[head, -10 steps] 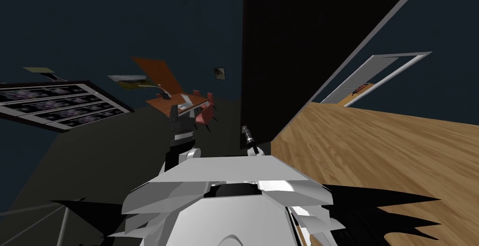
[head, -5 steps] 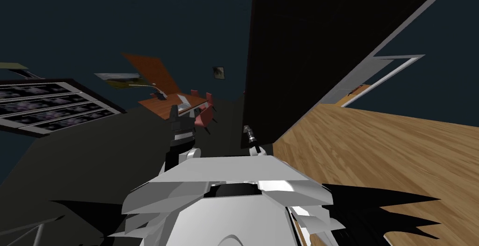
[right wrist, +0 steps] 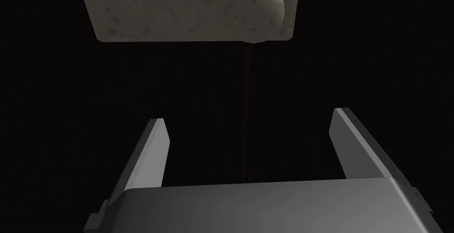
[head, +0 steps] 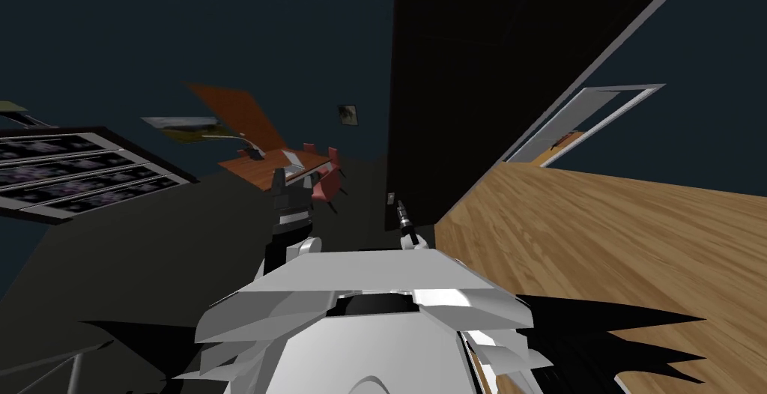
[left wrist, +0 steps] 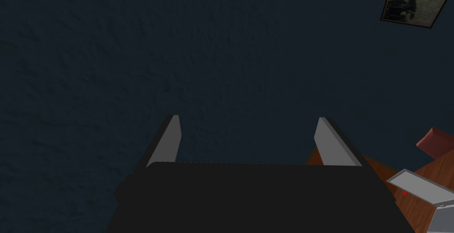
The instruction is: Push the door open
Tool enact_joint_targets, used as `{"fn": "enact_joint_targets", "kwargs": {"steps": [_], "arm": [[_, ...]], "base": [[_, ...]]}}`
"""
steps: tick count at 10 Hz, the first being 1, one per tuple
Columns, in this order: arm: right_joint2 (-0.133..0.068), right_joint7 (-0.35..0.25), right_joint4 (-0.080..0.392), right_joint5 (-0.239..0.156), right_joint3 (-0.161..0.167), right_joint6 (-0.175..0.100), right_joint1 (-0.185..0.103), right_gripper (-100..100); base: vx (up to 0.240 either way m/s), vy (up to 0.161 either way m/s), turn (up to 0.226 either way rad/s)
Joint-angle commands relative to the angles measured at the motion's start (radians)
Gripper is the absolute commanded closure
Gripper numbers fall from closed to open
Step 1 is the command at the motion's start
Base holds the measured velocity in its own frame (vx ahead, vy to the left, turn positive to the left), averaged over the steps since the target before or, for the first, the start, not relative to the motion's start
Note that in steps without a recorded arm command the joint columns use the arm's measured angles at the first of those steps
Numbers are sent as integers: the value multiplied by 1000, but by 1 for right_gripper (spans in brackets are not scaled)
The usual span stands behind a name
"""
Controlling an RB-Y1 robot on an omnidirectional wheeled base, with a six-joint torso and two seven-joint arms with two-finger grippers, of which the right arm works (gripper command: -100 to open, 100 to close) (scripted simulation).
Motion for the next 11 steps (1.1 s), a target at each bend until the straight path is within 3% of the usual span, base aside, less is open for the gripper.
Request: {"fn": "enact_joint_targets", "kwargs": {"steps": [1,4,6,8,11], "arm": [[6,-4,-6,0,3,4,2,-100],[44,-11,-13,-1,9,10,1,-100],[14,-10,9,-3,5,-4,-8,-100],[3,-9,10,-5,2,-7,-9,-100],[5,-7,13,-8,-4,-13,-10,-100]], "base": [[-199,-2,-21],[-216,15,-23],[1,19,16],[216,36,24],[241,28,28]]}}
